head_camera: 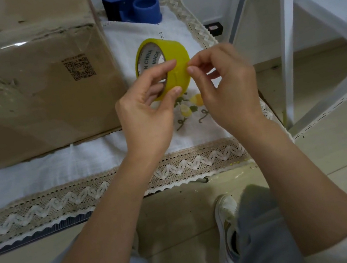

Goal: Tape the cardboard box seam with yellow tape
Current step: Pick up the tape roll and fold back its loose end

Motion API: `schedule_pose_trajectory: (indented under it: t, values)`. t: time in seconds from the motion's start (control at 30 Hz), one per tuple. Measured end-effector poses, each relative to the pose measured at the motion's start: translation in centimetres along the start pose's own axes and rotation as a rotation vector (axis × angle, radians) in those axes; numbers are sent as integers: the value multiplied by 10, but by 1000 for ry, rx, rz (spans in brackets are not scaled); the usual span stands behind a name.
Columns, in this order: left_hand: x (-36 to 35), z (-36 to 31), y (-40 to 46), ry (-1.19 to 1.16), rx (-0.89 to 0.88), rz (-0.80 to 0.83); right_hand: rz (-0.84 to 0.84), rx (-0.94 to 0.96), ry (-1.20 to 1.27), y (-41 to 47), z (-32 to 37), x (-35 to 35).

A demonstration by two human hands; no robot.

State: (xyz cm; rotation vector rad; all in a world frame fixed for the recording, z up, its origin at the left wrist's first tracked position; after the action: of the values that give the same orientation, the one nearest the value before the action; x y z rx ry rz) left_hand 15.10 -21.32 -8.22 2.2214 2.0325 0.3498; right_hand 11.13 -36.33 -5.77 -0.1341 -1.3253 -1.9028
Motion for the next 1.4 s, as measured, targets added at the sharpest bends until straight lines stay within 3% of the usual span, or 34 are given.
schedule_pose_trajectory:
  t: [0.2, 0.53, 0.77, 0.87, 1.17, 1.4]
  values:
    - [1, 2, -1, -20, 23, -31, 110, 24, -131, -2, 10, -14]
    - [1, 11, 3, -180, 154, -31, 27, 149, -173, -4, 26, -15]
    - [-1, 15, 2, -193, 188, -10, 67, -53, 127, -5, 10, -21]
    - [0, 12, 2, -182, 162, -8, 100, 16, 87, -5, 12, -21]
    - [-3, 5, 2, -140, 108, 62, -38, 104, 113, 1, 11, -5]
    - [-3, 7, 2, -95, 97, 68, 19, 233, -81, 1, 25, -14]
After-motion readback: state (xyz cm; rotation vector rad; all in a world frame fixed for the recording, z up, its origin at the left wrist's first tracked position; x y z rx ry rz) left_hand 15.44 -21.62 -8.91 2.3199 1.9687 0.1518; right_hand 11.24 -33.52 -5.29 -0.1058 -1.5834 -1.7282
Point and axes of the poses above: each hand's wrist, its own y-axis towards the middle knuckle, its own x-axis out of the back of the hand, z = x × y, the point moved 8 cm from there along y, towards the middle knuckle, and after that the axes turned 9 degrees about x, right-handed, at the moved point
